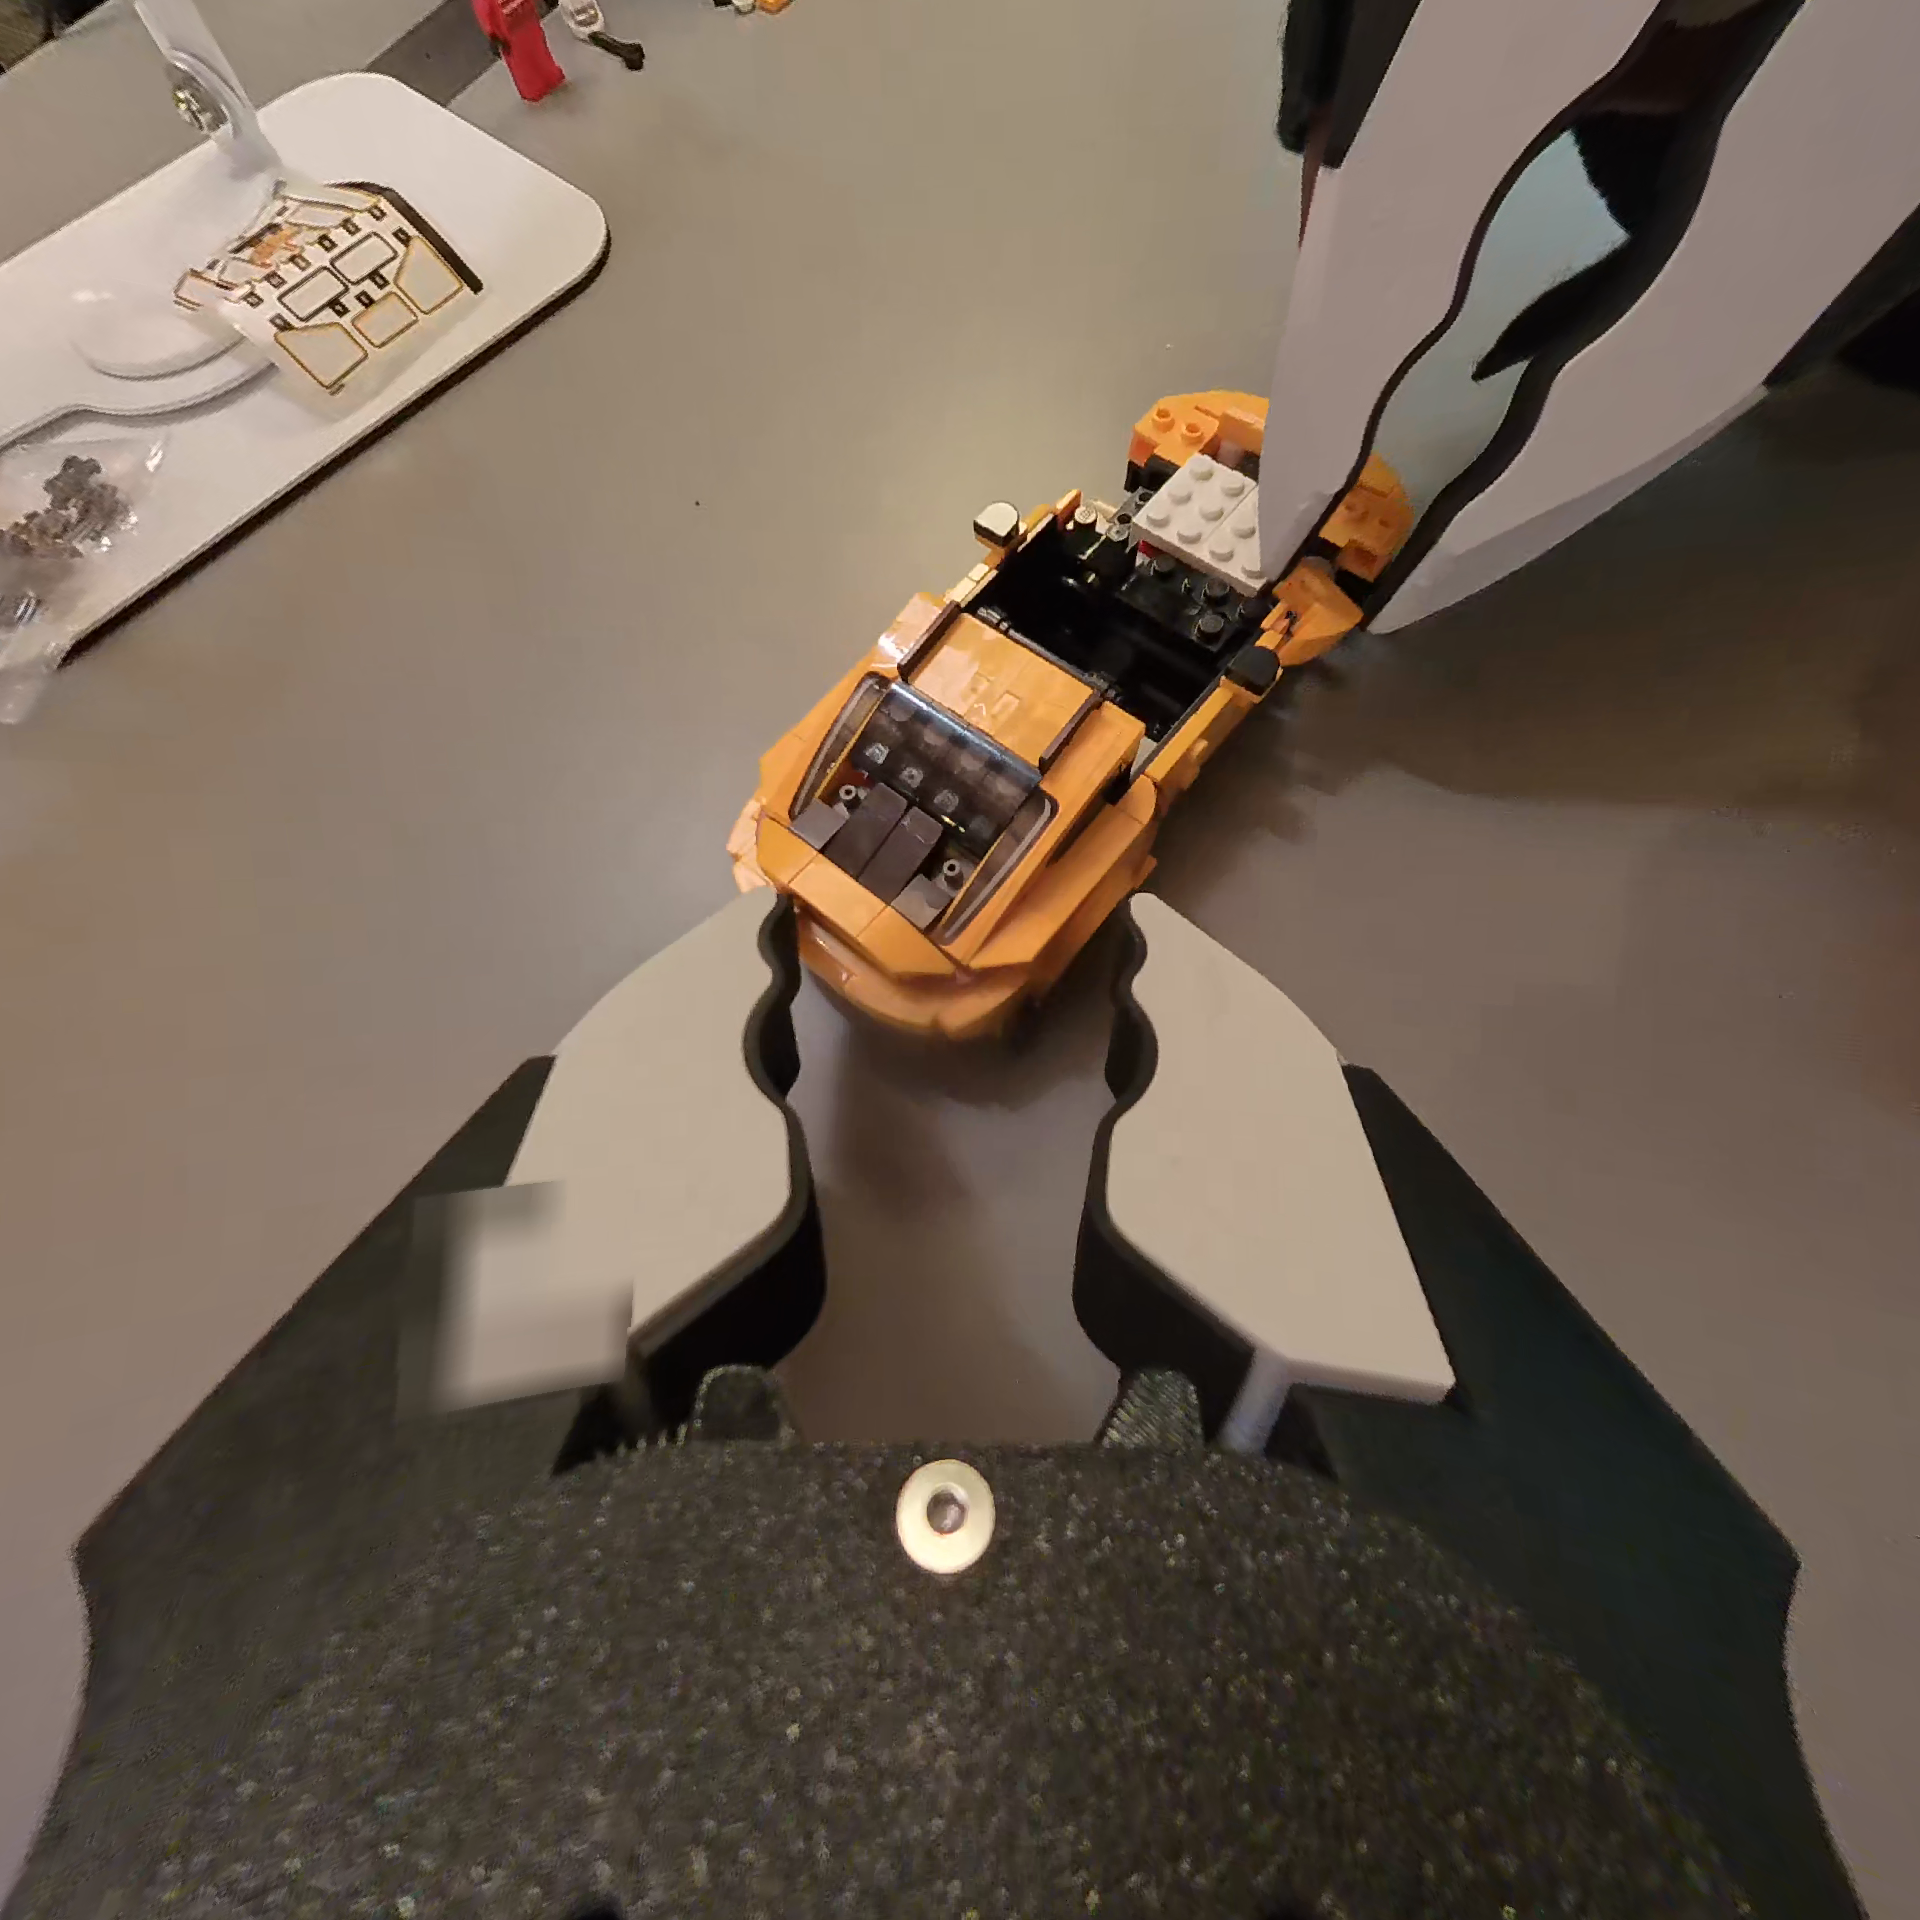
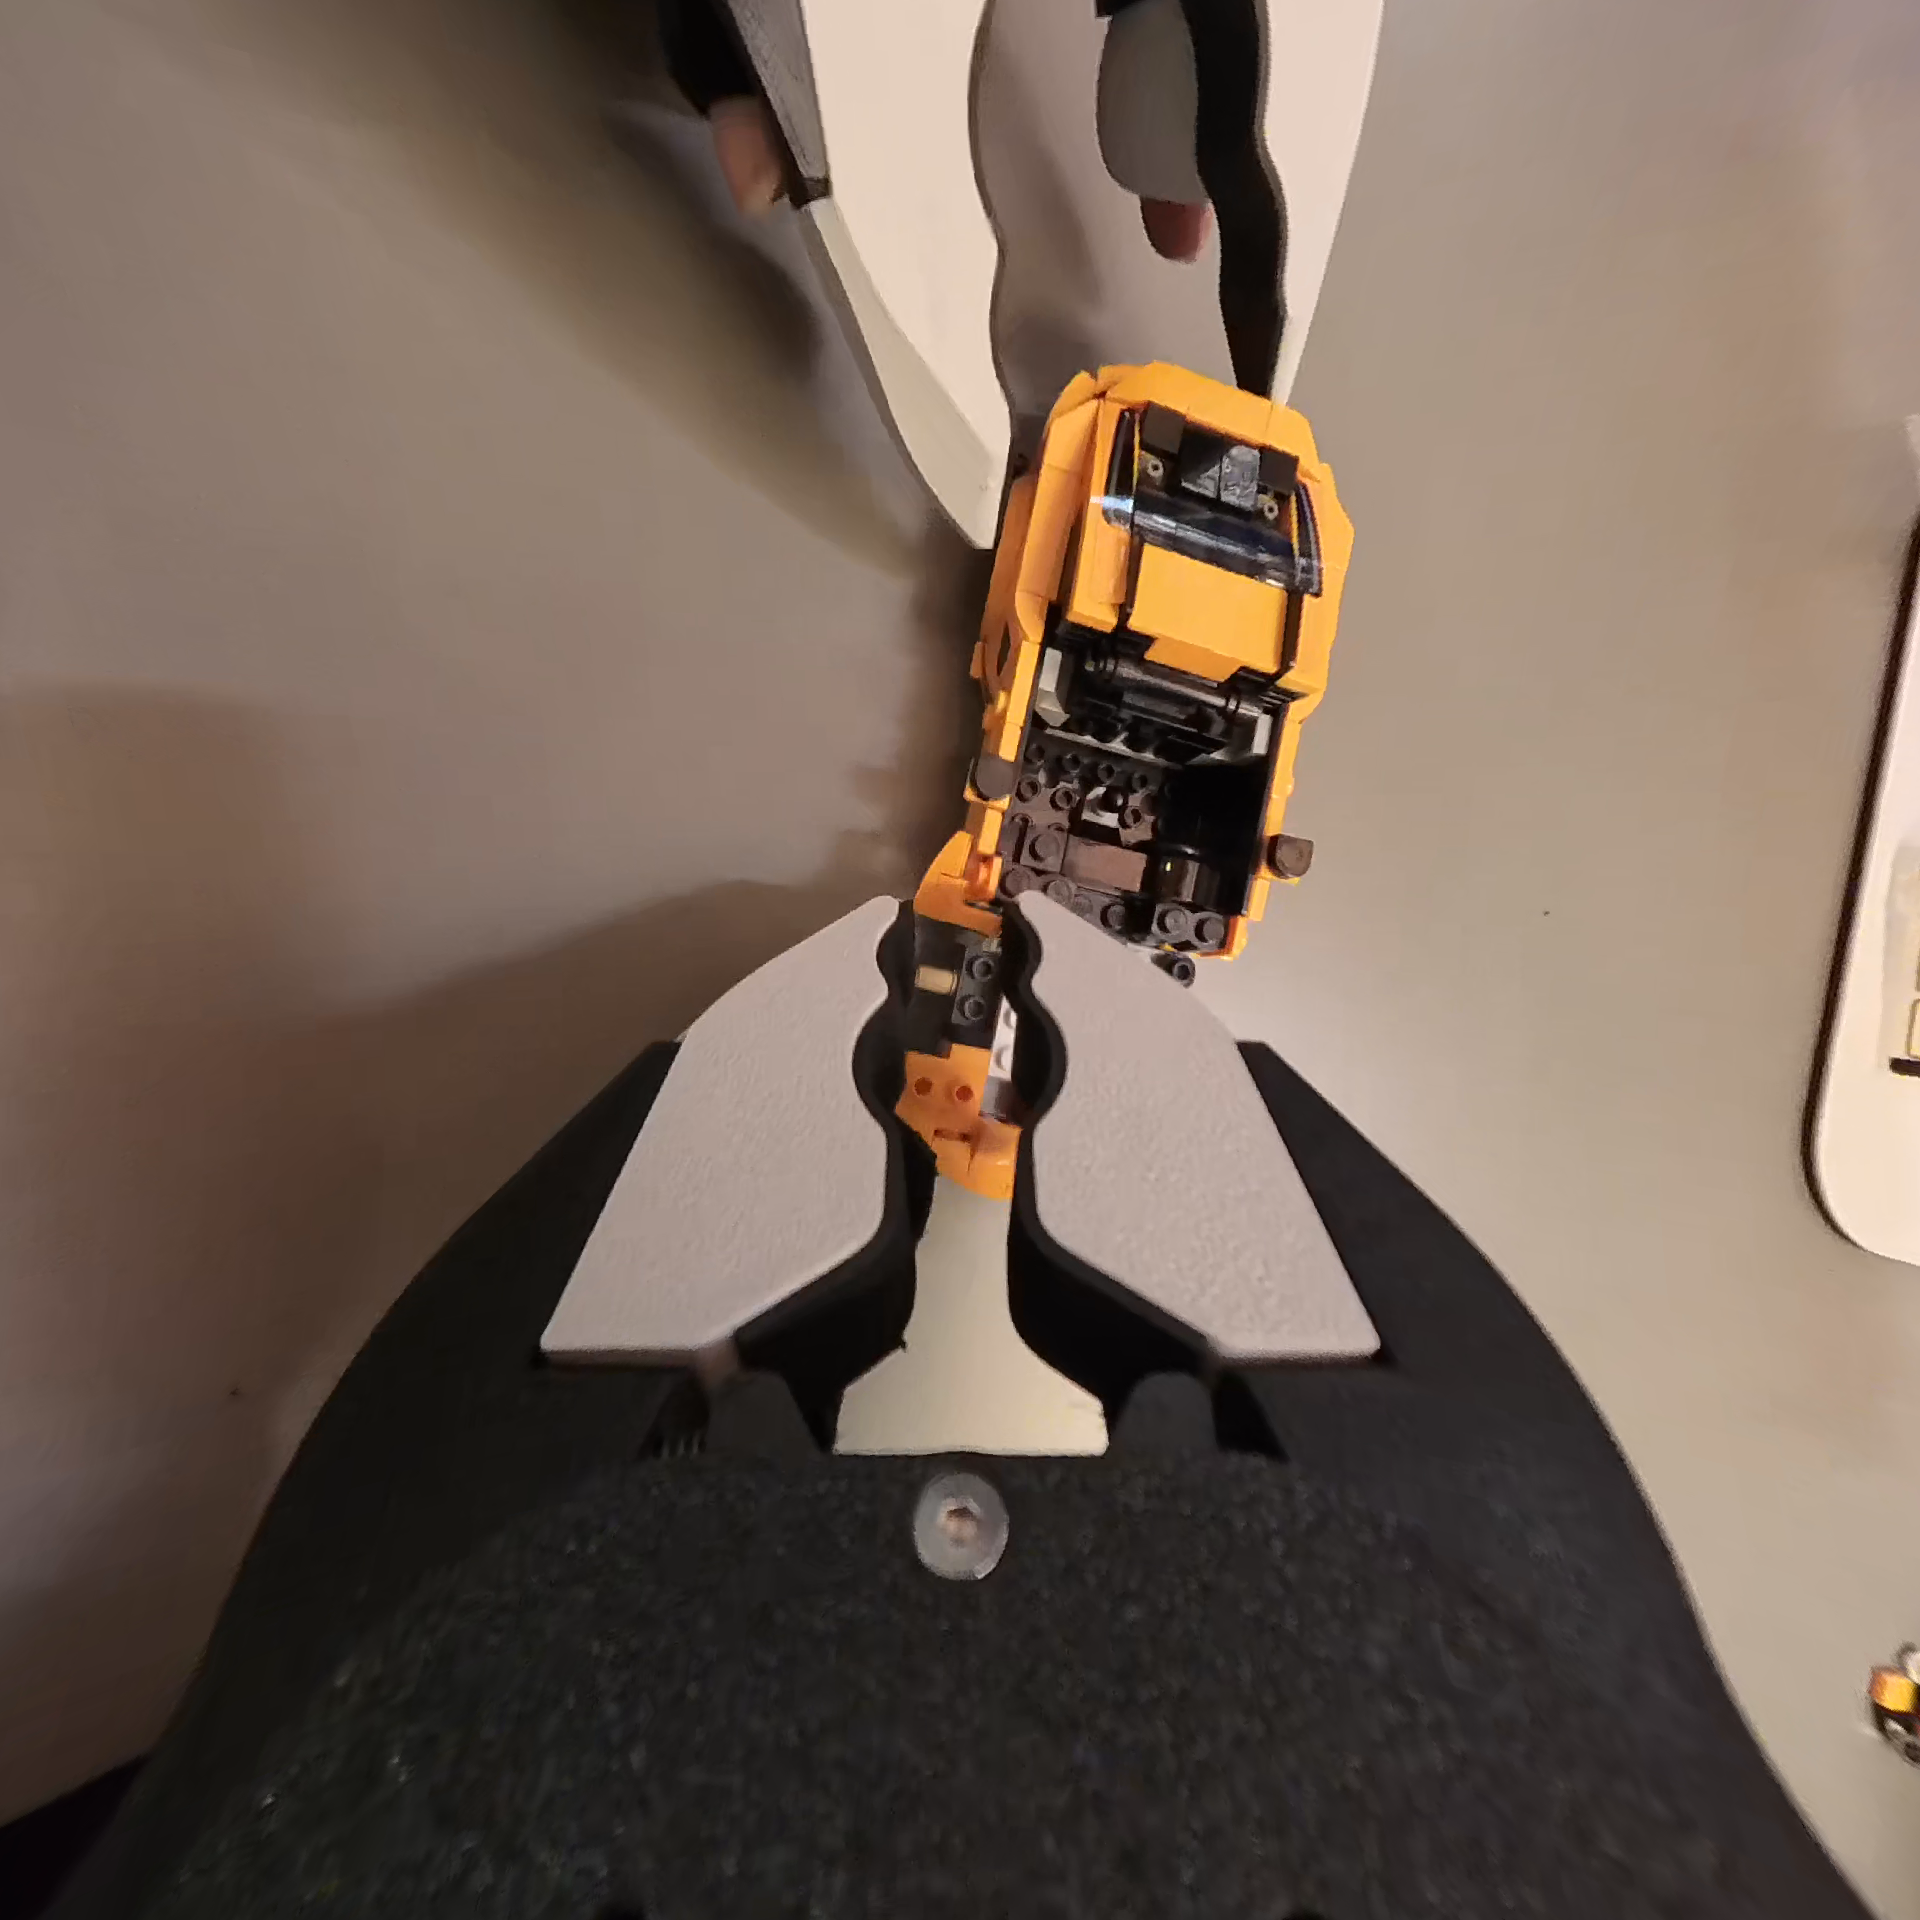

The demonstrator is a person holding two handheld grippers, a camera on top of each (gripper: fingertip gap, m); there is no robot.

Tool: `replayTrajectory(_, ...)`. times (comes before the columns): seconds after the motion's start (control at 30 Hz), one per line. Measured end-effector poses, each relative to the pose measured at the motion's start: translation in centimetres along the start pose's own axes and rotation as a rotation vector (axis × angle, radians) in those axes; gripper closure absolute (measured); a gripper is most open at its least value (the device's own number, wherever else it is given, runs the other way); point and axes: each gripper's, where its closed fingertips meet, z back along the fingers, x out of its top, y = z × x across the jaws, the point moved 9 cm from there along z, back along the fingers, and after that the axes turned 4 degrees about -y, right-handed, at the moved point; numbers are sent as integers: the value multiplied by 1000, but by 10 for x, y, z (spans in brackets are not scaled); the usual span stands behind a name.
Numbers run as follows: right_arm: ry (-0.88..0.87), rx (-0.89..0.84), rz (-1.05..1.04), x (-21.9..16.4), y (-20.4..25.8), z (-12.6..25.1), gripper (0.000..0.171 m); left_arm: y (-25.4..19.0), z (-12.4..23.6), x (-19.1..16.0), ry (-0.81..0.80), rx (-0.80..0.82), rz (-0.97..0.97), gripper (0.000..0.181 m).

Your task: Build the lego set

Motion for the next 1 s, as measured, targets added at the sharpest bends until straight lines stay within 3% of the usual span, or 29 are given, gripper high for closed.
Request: replayTrajectory(1.0,-99,3,-19,-5,3,-2,156,-2,1,-2,-23,4,-1,127)
